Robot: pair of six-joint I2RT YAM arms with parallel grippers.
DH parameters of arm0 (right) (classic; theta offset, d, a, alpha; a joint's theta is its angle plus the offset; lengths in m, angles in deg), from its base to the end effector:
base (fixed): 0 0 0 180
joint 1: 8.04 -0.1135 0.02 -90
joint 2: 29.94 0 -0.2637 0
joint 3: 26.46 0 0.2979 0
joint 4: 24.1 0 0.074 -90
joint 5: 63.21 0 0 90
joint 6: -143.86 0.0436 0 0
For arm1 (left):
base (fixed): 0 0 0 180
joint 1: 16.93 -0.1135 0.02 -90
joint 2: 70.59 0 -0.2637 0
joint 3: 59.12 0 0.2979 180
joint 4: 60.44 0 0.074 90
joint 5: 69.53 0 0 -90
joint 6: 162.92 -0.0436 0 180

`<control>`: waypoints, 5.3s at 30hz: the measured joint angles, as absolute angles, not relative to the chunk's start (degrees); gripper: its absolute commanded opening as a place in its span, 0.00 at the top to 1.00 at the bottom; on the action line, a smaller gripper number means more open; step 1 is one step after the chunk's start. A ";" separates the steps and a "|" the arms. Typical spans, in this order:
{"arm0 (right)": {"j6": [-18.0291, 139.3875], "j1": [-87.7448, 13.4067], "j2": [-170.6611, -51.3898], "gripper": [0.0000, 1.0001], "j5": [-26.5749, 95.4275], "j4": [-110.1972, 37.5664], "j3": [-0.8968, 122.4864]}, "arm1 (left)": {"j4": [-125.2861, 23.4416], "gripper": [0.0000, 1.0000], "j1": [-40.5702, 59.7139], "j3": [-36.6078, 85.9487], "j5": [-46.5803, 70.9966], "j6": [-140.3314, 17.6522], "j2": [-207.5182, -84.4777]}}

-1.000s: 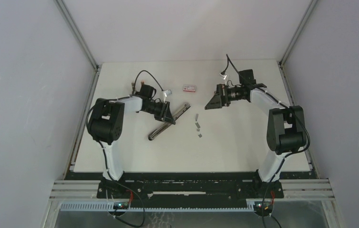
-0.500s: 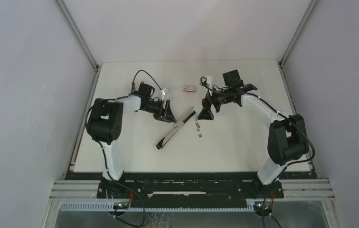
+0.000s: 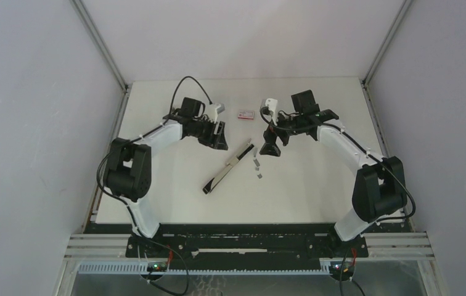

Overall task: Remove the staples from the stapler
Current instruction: Place the stapler at the center of the board, then pick up the stapler from the center of the board.

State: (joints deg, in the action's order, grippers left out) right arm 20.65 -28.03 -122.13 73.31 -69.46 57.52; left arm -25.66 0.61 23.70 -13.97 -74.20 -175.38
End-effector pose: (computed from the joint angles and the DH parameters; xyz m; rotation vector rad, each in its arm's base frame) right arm 0.3526 0.1619 0.2508 -1.3117 1.8978 0.8888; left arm 0.3967 -0.1513 0.1651 0.6414 2.4455 -0.8787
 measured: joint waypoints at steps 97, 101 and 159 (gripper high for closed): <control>23.67 -19.22 -118.35 0.02 79.62 -70.05 57.50 | -16.79 0.73 -2.69 30.93 -21.38 -70.00 -187.84; 24.72 -19.44 -118.35 0.02 79.86 -70.02 57.50 | -16.72 0.58 -2.64 30.93 -19.76 -71.16 -187.56; 34.58 -5.41 -112.62 0.02 84.21 -67.31 57.50 | -11.32 0.49 20.46 53.47 18.95 -85.98 -196.48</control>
State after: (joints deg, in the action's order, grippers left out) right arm 34.58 -5.41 -112.62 84.21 -67.31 57.50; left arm -11.32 20.46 53.47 18.95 -85.98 -196.48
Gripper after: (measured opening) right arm 0.982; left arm 0.556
